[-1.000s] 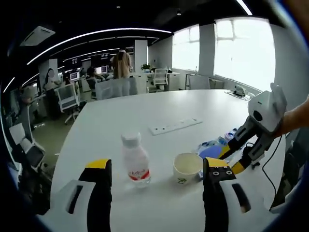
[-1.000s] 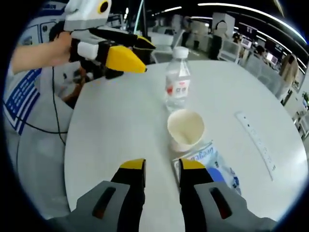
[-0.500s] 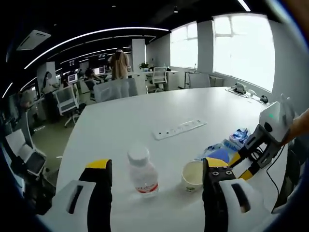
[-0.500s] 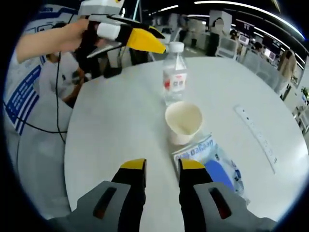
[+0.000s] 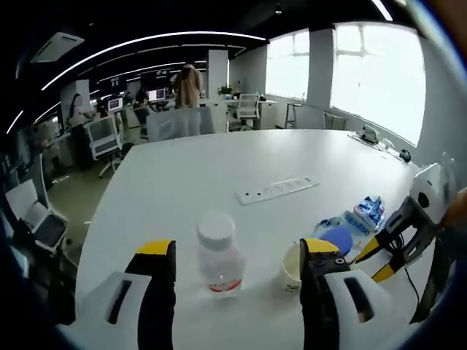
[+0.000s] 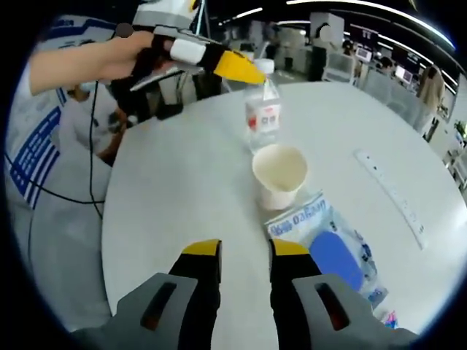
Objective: Arrange the tabletop items into an orderly group along one side of the table until the central work area is clear of visible clutter.
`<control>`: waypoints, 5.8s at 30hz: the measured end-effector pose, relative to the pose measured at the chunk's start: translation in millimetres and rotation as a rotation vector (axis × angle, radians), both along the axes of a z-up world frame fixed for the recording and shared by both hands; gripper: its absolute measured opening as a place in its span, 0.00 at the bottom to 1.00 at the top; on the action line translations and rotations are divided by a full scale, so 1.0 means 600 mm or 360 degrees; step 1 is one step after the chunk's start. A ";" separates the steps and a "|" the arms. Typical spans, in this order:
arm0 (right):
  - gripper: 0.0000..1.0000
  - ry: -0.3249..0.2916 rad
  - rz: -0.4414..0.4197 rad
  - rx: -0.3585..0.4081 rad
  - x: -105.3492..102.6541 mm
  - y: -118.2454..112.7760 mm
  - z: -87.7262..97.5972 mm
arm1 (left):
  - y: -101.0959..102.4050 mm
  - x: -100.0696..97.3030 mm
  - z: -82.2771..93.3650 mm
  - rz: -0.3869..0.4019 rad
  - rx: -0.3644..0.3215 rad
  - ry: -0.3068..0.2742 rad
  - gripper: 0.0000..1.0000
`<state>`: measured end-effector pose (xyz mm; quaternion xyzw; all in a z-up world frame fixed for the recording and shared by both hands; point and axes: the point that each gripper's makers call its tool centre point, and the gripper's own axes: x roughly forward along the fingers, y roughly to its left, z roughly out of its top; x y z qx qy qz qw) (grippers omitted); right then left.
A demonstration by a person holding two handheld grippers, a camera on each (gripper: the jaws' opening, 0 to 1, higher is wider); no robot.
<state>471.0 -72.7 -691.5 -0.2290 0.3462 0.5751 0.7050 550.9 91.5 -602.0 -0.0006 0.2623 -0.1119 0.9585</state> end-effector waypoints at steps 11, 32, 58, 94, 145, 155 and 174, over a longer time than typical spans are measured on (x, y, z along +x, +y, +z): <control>0.22 0.0057 -0.0058 0.0018 -0.013 -0.018 -0.008 | 0.011 0.018 -0.010 0.0082 -0.0034 0.0016 0.49; 0.22 0.0122 -0.0233 0.0086 -0.015 -0.047 -0.008 | 0.020 0.034 0.017 0.0096 0.0047 -0.0065 0.19; 0.23 0.0224 -0.0409 0.0156 -0.064 -0.085 -0.020 | -0.025 0.002 0.007 0.0039 -0.0016 0.0003 0.19; 0.23 0.0295 -0.0457 0.0147 -0.091 -0.100 -0.037 | -0.035 -0.013 -0.004 0.0074 -0.0006 -0.0027 0.21; 0.23 0.0351 -0.0622 0.0211 -0.128 -0.145 -0.042 | -0.044 -0.046 -0.025 0.0272 -0.0116 -0.0092 0.57; 0.23 0.0347 -0.0654 0.0205 -0.129 -0.158 -0.043 | -0.039 -0.072 -0.047 0.0306 -0.0191 -0.0071 0.84; 0.25 0.0313 -0.0716 0.0245 -0.121 -0.177 -0.028 | -0.084 -0.119 -0.084 0.0117 -0.0248 0.0021 0.98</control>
